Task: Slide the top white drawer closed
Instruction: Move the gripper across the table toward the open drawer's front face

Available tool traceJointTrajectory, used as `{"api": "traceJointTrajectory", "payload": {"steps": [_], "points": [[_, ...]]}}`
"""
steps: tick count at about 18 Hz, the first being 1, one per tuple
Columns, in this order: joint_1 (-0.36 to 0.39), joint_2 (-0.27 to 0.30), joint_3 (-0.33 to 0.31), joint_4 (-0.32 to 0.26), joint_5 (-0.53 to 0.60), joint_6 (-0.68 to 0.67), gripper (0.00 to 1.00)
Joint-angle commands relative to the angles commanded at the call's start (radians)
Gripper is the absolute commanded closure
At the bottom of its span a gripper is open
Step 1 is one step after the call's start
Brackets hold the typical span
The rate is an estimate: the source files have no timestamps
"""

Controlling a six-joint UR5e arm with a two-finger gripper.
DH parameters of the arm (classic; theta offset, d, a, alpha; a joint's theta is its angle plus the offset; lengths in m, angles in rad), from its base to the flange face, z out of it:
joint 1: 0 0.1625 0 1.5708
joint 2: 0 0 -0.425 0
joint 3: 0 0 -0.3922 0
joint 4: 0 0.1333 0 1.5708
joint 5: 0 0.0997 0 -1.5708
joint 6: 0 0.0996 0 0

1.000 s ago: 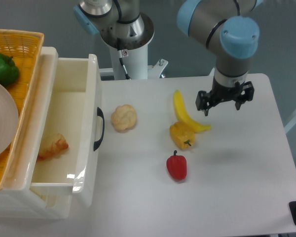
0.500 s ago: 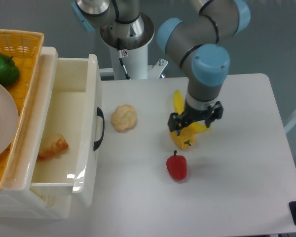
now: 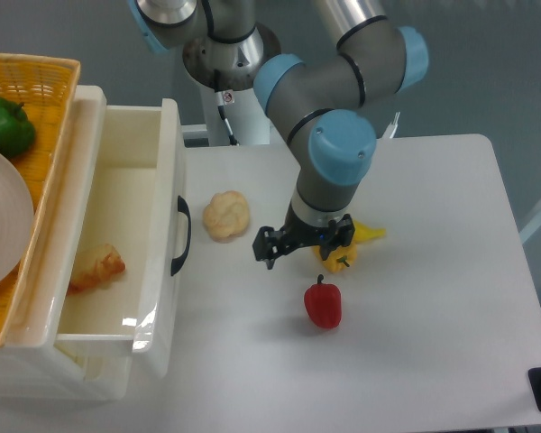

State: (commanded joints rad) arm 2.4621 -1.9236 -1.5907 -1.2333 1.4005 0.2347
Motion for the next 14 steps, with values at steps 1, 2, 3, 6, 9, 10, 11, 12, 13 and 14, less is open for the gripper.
{"api": "traceJointTrajectory", "payload": {"steps": [1, 2, 3, 6, 9, 10, 11, 12, 13, 14], "points": [[-0.003, 0.000, -0.009, 0.000, 0.000, 0.000, 0.00], [-0.014, 0.000, -0.018, 0.002, -0.002, 0.002, 0.00], [-0.021, 0.000, -0.020, 0.002, -0.002, 0.003, 0.00], [-0.049, -0.008, -0.020, 0.002, -0.003, 0.003, 0.00], [-0.071, -0.018, -0.023, 0.002, -0.003, 0.003, 0.00], [-0.071, -0.018, -0.023, 0.002, -0.003, 0.003, 0.00], [-0.072, -0.018, -0.026, 0.002, -0.005, 0.003, 0.00], [-0.075, -0.018, -0.028, 0.002, -0.005, 0.005, 0.00], [-0.081, -0.018, -0.028, 0.002, -0.005, 0.005, 0.00], [-0.083, -0.018, -0.029, 0.002, -0.005, 0.006, 0.00]]}}
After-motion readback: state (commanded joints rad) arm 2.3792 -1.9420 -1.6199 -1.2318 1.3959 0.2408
